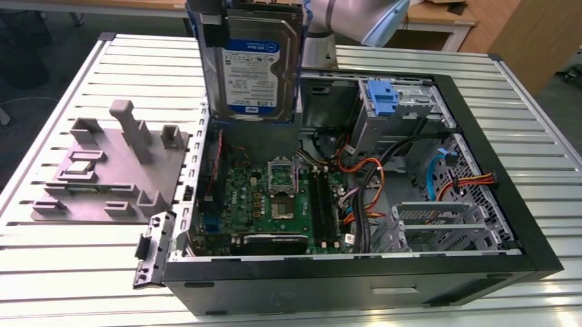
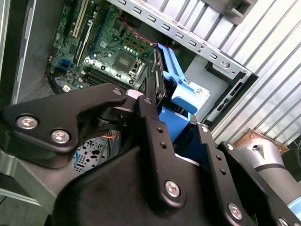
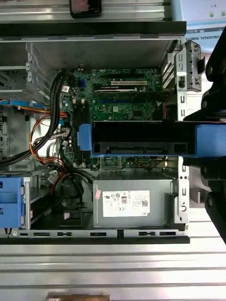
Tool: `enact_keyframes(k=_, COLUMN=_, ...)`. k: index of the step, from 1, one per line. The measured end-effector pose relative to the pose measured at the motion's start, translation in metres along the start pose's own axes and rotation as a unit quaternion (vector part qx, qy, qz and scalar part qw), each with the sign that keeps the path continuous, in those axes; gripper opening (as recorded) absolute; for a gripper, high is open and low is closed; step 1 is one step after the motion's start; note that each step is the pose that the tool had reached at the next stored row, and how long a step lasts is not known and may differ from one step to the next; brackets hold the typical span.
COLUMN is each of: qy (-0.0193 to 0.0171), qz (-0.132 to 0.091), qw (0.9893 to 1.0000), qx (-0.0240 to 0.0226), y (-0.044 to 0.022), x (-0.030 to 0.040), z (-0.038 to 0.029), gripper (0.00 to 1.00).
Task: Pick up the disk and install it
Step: 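Pick up the disk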
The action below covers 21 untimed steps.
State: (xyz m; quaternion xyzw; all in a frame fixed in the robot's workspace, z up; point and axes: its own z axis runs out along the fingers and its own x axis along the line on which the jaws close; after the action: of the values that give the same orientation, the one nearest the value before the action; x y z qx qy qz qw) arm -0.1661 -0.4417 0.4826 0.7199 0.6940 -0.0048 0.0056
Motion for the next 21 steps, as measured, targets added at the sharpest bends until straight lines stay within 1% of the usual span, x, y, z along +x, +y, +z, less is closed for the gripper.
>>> enact_keyframes(k=7, qy=0.0001, qz=-0.005, qw=1.0, qx=-0.0001, y=0.0092, x=-0.0002, z=0.0029, gripper=0.36)
enact_keyframes(k=16, qy=0.0, qz=-0.005, qw=1.0, qx=-0.0001, y=0.0339, x=0.0005, z=0.0043, gripper=0.36)
enact_keyframes(k=19, qy=0.0001, qz=-0.005, qw=1.0, qx=-0.0001, y=0.0401, x=0.0008, z=0.0047, gripper=0.36)
enact_keyframes(k=21, qy=0.0001, qz=-0.005, qw=1.0, qx=-0.0007, y=0.043, x=0.0008, z=0.0048, gripper=0.36)
